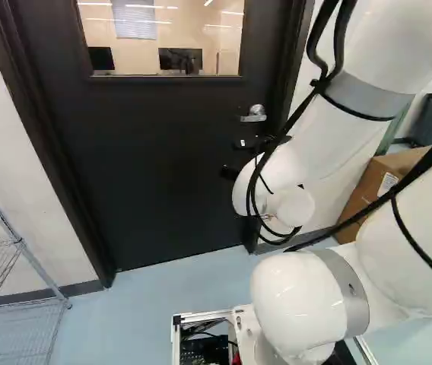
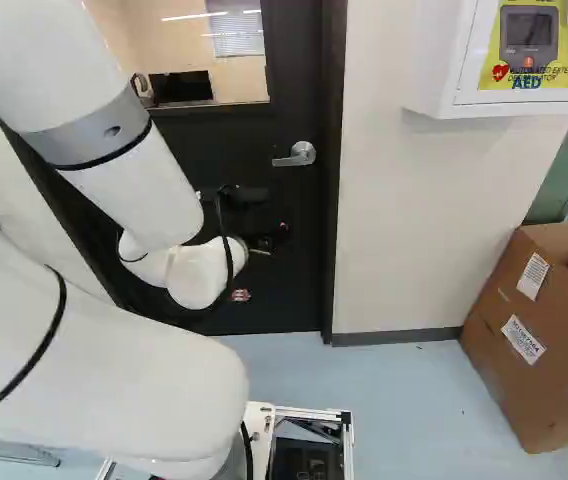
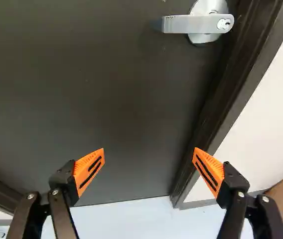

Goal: Open the door and move inside

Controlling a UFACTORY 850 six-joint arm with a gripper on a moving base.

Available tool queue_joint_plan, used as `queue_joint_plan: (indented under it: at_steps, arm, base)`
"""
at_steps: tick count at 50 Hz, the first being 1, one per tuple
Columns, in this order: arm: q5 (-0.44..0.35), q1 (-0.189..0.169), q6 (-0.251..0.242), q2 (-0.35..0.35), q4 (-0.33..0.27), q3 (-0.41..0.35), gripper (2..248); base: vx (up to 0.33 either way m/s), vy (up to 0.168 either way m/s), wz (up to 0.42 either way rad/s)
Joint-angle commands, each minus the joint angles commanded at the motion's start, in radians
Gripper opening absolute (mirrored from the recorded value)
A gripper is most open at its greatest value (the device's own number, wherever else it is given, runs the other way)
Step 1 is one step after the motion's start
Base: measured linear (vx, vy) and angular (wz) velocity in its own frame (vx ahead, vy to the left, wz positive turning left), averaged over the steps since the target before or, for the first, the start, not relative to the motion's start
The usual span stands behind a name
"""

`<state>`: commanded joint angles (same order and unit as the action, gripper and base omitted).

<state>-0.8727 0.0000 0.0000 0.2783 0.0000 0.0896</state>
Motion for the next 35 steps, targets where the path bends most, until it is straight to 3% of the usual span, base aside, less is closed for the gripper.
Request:
queue_joint_plan:
  at_steps: [35]
  arm:
    - [0.000, 0.002, 0.000, -0.031, 0.000, 0.110, 247]
  base:
    - [0.000, 0.000, 0.000]
